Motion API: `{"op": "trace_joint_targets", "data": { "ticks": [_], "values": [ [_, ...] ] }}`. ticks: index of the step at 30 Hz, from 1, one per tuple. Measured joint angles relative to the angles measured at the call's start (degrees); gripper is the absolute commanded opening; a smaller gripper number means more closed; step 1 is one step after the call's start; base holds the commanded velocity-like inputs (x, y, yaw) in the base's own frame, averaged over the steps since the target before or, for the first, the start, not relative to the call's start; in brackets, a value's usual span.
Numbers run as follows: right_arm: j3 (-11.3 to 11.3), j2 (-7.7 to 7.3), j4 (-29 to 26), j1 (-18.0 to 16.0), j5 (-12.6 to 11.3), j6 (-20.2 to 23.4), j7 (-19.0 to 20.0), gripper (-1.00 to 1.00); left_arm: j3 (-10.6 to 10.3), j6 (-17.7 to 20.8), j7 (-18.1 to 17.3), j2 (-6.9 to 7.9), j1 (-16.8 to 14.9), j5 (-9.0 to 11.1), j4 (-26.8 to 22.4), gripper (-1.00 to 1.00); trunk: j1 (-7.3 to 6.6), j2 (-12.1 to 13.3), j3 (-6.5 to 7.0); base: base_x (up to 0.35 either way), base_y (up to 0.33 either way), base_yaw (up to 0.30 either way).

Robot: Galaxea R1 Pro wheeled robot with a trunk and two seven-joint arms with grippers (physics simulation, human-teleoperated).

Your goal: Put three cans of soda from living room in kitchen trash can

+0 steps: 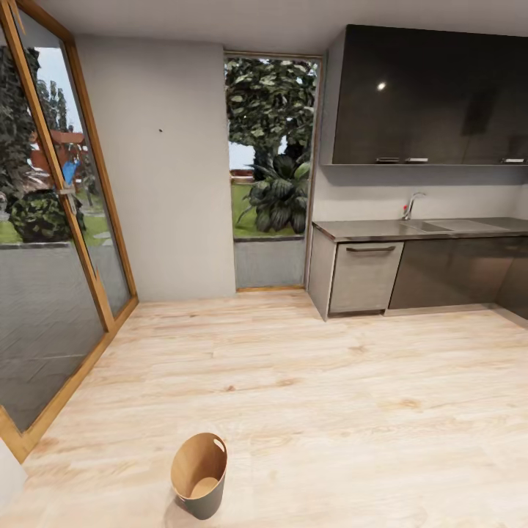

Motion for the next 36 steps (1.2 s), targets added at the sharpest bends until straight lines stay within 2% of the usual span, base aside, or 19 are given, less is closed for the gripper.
{"op": "trace_joint_targets", "data": {
  "ticks": [1,9,12,13,14,19,21,22,23,24,27,30,31,36],
  "values": [
    [-0.09,0.30,-0.54,-3.31,0.02,3.66,-0.18,1.00,0.00,2.90,-0.03,0.24,-2.99,2.57,-0.02,1.00,0.00,0.00,-0.01,0.000,0.000,0.000],
    [-0.32,0.67,-2.74,-16.37,-0.10,16.76,-0.36,1.00,0.09,12.60,0.05,0.86,-16.31,10.55,-0.10,1.00,0.00,0.00,0.00,0.000,0.000,0.000],
    [-0.37,0.72,-4.17,-20.86,-0.37,21.03,-0.33,1.00,0.10,15.70,0.14,0.92,-21.08,12.69,-0.98,1.00,0.00,0.00,0.00,0.000,0.000,0.000],
    [-0.47,1.01,-6.53,-23.72,-0.80,25.48,-0.29,1.00,0.19,17.79,0.37,0.70,-22.47,14.12,-6.30,1.00,0.00,-0.01,-0.05,0.000,0.000,0.000],
    [-0.41,1.28,-7.50,-27.26,-0.76,26.39,-0.29,1.00,0.35,18.18,0.47,0.56,-25.80,14.52,-9.15,1.00,0.00,-0.01,0.00,0.000,0.000,0.000],
    [-0.40,2.65,-13.54,-28.52,-0.88,30.24,-0.16,1.00,0.66,20.54,3.33,-0.72,-21.14,15.24,-24.16,1.00,0.00,-0.01,-0.02,0.000,0.000,0.002],
    [-0.31,3.18,-19.10,-29.14,-0.90,34.66,0.04,1.00,0.90,25.14,9.25,-2.43,-14.45,16.21,-40.11,1.00,-0.01,-0.01,0.01,0.000,0.000,0.076],
    [-0.29,3.27,-19.99,-29.23,-0.90,35.36,0.08,1.00,0.93,25.99,10.56,-2.91,-12.92,16.73,-43.51,1.00,0.00,-0.01,0.04,0.000,0.000,0.159],
    [-0.25,3.43,-21.19,-29.36,-0.91,36.33,0.13,1.00,1.01,27.17,12.56,-3.61,-10.77,18.07,-48.07,1.00,0.00,-0.01,0.07,0.000,0.000,0.248],
    [-0.24,3.62,-22.60,-29.50,-0.86,37.57,0.15,1.00,1.22,28.11,15.29,-4.10,-8.26,22.20,-50.37,1.00,0.00,-0.01,0.09,0.000,0.000,0.257],
    [-0.25,3.69,-23.12,-29.55,-0.80,38.05,0.18,1.00,1.33,26.26,16.41,-4.01,-7.30,24.48,-49.03,1.00,0.00,-0.01,0.16,0.000,0.000,0.278],
    [-0.10,3.66,-23.34,-29.58,-0.76,38.31,0.29,1.00,2.28,25.19,16.65,-3.80,-7.07,25.22,-48.34,1.00,0.00,0.00,0.17,0.000,0.000,0.289],
    [-0.01,3.43,-23.68,-29.84,-0.64,38.48,0.37,1.00,4.57,25.00,16.60,-3.80,-7.00,25.52,-48.14,1.00,0.00,-0.01,0.18,0.000,0.000,0.292],
    [0.06,2.75,-23.95,-31.24,-0.23,38.65,0.83,1.00,8.44,24.88,16.54,-3.80,-6.90,25.75,-48.01,1.00,0.00,0.00,0.18,0.000,0.000,0.293]
  ]
}}
